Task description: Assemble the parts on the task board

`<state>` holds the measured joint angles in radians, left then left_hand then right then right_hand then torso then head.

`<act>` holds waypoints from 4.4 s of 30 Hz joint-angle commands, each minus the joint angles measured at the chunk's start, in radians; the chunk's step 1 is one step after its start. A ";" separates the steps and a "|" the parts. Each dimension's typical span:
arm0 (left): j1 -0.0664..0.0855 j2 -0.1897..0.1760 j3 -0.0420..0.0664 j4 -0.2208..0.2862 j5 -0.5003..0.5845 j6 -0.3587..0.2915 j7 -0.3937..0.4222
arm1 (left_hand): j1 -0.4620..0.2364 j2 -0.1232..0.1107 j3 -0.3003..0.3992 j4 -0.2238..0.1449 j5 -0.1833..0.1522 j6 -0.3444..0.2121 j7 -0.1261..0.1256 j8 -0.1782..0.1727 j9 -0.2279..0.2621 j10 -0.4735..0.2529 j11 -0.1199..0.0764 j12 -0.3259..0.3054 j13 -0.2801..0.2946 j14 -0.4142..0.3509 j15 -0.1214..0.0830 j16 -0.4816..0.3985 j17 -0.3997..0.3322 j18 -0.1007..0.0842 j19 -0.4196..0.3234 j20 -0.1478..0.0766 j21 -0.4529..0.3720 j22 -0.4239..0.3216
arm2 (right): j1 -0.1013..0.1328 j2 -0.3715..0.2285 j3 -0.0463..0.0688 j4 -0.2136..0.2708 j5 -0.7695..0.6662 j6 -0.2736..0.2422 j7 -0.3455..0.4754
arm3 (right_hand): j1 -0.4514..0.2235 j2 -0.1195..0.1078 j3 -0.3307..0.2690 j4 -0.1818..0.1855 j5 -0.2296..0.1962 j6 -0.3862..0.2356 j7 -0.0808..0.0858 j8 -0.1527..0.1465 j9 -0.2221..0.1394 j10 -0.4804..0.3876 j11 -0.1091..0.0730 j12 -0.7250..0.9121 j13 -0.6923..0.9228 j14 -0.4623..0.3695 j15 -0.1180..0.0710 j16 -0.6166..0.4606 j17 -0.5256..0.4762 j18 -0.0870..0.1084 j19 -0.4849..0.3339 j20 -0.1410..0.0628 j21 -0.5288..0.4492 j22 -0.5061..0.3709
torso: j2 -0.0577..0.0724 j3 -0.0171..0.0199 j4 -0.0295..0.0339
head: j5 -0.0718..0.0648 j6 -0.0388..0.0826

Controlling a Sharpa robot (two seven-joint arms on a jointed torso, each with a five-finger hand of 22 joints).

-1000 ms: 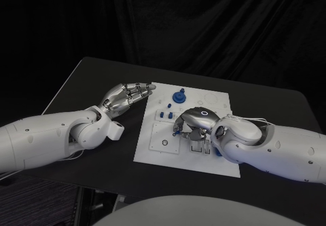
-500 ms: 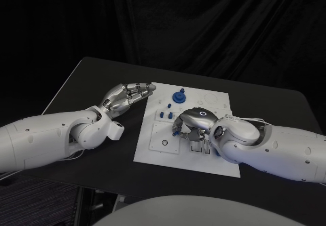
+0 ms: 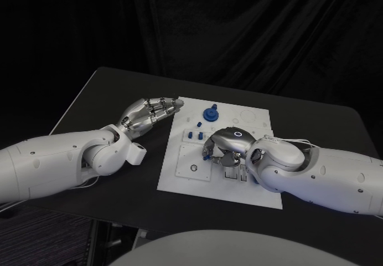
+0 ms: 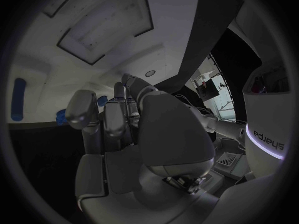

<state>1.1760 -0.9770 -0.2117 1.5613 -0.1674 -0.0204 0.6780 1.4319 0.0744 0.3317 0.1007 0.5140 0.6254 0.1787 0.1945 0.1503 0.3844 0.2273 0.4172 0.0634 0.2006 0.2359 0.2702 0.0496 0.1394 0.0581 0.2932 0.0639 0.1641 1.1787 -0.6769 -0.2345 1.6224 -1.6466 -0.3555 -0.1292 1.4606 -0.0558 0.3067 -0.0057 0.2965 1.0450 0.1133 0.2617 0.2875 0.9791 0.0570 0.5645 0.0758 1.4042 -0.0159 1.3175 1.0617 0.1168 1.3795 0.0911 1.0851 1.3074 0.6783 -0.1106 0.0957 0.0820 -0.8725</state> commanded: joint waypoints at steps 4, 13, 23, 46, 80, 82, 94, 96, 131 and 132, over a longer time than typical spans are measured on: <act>-0.002 0.006 0.001 -0.002 0.004 0.016 0.032 | 0.011 0.002 0.008 -0.001 -0.001 0.004 0.051 -0.001 -0.002 0.003 0.006 0.006 0.002 0.009 0.001 0.007 0.001 -0.013 0.009 -0.001 0.008 0.004 | -0.003 0.003 0.000 -0.003 -0.001 0.027 -0.003 | -0.012 0.002 0.008 0.000 -0.006 0.007 0.006 -0.003 0.001 0.006 0.003 -0.010 -0.002 0.003 0.001 -0.006 -0.007 -0.013 0.003 -0.002 0.000 0.110 | 0.000 0.0002 0.0001 | -0.001 0.000; -0.003 0.010 0.001 -0.006 0.004 0.024 0.027 | 0.011 0.002 0.009 -0.001 -0.001 0.004 0.051 -0.001 -0.002 0.003 0.006 0.007 0.002 0.009 0.001 0.006 0.001 -0.013 0.009 0.000 0.009 0.005 | -0.003 0.008 0.000 -0.007 -0.001 0.034 -0.001 | -0.017 -0.001 0.013 0.002 -0.010 -0.002 0.009 -0.017 -0.001 0.001 0.007 -0.022 -0.004 0.001 0.003 -0.011 -0.014 -0.012 0.001 0.000 -0.007 0.109 | 0.000 0.0002 0.0000 | -0.001 0.000; -0.005 0.013 0.001 -0.008 0.004 0.028 0.024 | 0.011 0.004 0.011 0.001 0.000 0.003 0.052 -0.001 -0.002 0.004 0.008 0.008 0.002 0.011 0.003 0.010 0.001 -0.014 0.012 0.000 0.010 0.007 | -0.003 0.016 0.000 -0.013 -0.001 0.052 -0.009 | -0.036 -0.020 0.033 0.013 -0.024 -0.071 0.039 -0.095 -0.032 -0.067 0.039 -0.061 -0.004 -0.027 0.030 -0.039 -0.060 -0.002 -0.028 0.020 -0.076 0.091 | 0.000 0.0001 0.0000 | 0.000 0.000; -0.007 0.014 0.001 -0.017 0.034 0.022 0.030 | 0.010 0.004 0.014 0.002 0.000 0.002 0.055 -0.001 -0.003 0.005 0.010 0.010 0.002 0.008 0.003 0.008 0.000 -0.016 0.014 -0.001 0.010 0.006 | 0.010 -0.061 0.000 0.034 0.064 -0.036 0.033 | -0.028 -0.042 -0.020 0.004 -0.056 -0.258 0.041 -0.189 -0.122 -0.399 0.101 0.043 0.044 -0.153 0.086 -0.092 -0.204 0.031 -0.130 0.077 -0.271 0.046 | 0.000 0.0006 0.0000 | 0.002 0.000; -0.007 0.029 0.001 -0.038 0.035 0.022 0.074 | 0.004 0.002 -0.007 0.048 -0.019 -0.066 0.022 -0.052 -0.028 -0.135 -0.042 -0.092 -0.010 -0.119 -0.046 -0.104 -0.018 0.011 -0.005 -0.024 -0.012 -0.027 | 0.119 -0.226 -0.012 0.033 0.188 0.011 0.023 | -0.073 -0.052 0.020 0.058 -0.080 -0.150 0.077 -0.163 -0.139 -0.317 0.080 0.099 0.003 -0.033 0.066 0.015 -0.068 -0.006 -0.008 0.059 -0.053 0.116 | 0.000 0.0006 0.0001 | -0.035 0.000; -0.007 0.030 0.001 -0.038 0.035 0.024 0.073 | 0.004 0.002 -0.007 0.048 -0.018 -0.066 0.022 -0.052 -0.028 -0.135 -0.042 -0.091 -0.010 -0.119 -0.046 -0.104 -0.018 0.011 -0.005 -0.023 -0.012 -0.027 | 0.118 -0.226 -0.013 0.031 0.185 0.020 0.016 | -0.073 -0.052 0.020 0.058 -0.080 -0.150 0.077 -0.163 -0.139 -0.317 0.080 0.099 0.003 -0.033 0.066 0.015 -0.068 -0.006 -0.008 0.059 -0.053 0.116 | 0.000 0.0008 0.0000 | -0.034 0.000; -0.009 0.030 0.001 -0.038 0.035 0.037 0.060 | 0.011 0.005 -0.005 0.045 -0.016 -0.042 0.026 -0.046 -0.023 -0.131 -0.036 -0.085 -0.009 -0.117 -0.041 -0.101 -0.017 0.011 -0.003 -0.017 -0.011 -0.025 | 0.106 -0.216 -0.014 0.005 0.166 0.064 -0.021 | -0.075 -0.055 0.006 0.065 -0.093 -0.141 0.073 -0.162 -0.141 -0.311 0.076 0.101 0.000 -0.021 0.064 0.023 -0.053 -0.010 0.002 0.058 -0.033 0.121 | 0.001 0.0011 -0.0004 | -0.035 0.000; -0.010 0.030 0.001 -0.038 0.035 0.039 0.053 | 0.014 0.005 -0.003 0.043 -0.015 -0.039 0.028 -0.046 -0.023 -0.130 -0.033 -0.083 -0.009 -0.116 -0.039 -0.099 -0.017 0.012 -0.003 -0.015 -0.011 -0.025 | 0.102 -0.212 -0.014 -0.001 0.157 0.067 -0.021 | -0.071 -0.055 0.006 0.064 -0.088 -0.140 0.073 -0.163 -0.141 -0.311 0.076 0.100 -0.002 -0.022 0.064 0.022 -0.055 -0.009 0.002 0.057 -0.035 0.120 | 0.000 0.0011 -0.0002 | -0.035 0.000; -0.018 0.031 0.001 -0.042 0.035 0.066 -0.001 | 0.016 0.006 -0.001 0.047 -0.013 0.001 0.043 -0.034 -0.015 -0.080 0.000 -0.029 -0.002 -0.083 -0.013 -0.053 -0.010 -0.004 -0.002 -0.006 -0.013 -0.029 | 0.067 -0.149 -0.013 -0.073 0.136 0.062 0.000 | -0.007 -0.055 0.085 0.030 0.023 -0.048 0.048 -0.136 -0.133 -0.149 0.053 0.006 -0.013 -0.045 0.042 -0.013 -0.117 -0.001 -0.016 0.037 -0.081 0.109 | 0.000 0.0006 0.0003 | -0.035 0.000; -0.018 0.031 0.001 -0.042 0.035 0.066 -0.002 | 0.016 0.006 -0.001 0.047 -0.013 0.001 0.043 -0.034 -0.015 -0.080 0.000 -0.029 -0.002 -0.083 -0.013 -0.053 -0.010 -0.004 -0.002 -0.006 -0.013 -0.029 | 0.067 -0.148 -0.013 -0.073 0.132 0.067 -0.005 | -0.008 -0.057 0.086 0.030 0.022 -0.049 0.048 -0.137 -0.133 -0.149 0.053 0.003 -0.013 -0.046 0.042 -0.013 -0.118 -0.001 -0.017 0.036 -0.084 0.109 | 0.000 0.0007 0.0002 | -0.035 0.000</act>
<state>1.1601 -0.9466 -0.2118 1.5178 -0.1361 0.0288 0.6718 1.4395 0.0820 0.3275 0.1433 0.4958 0.6183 0.1786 0.1561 0.1343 0.2991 0.2275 0.3863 0.0601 0.1130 0.2199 0.2162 0.0387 0.1392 0.0546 0.2825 0.0559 0.1361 1.2487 -0.8249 -0.2482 1.5505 -1.4997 -0.2928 -0.1163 1.4452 -0.1130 0.3867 0.0248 0.3172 0.9898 0.1577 0.1199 0.1534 0.8255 0.1107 0.5739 0.0638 1.3603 0.0296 1.3077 0.9446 0.1167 1.3615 0.1338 1.0068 1.3073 0.6780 -0.1097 0.0957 0.0480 -0.8725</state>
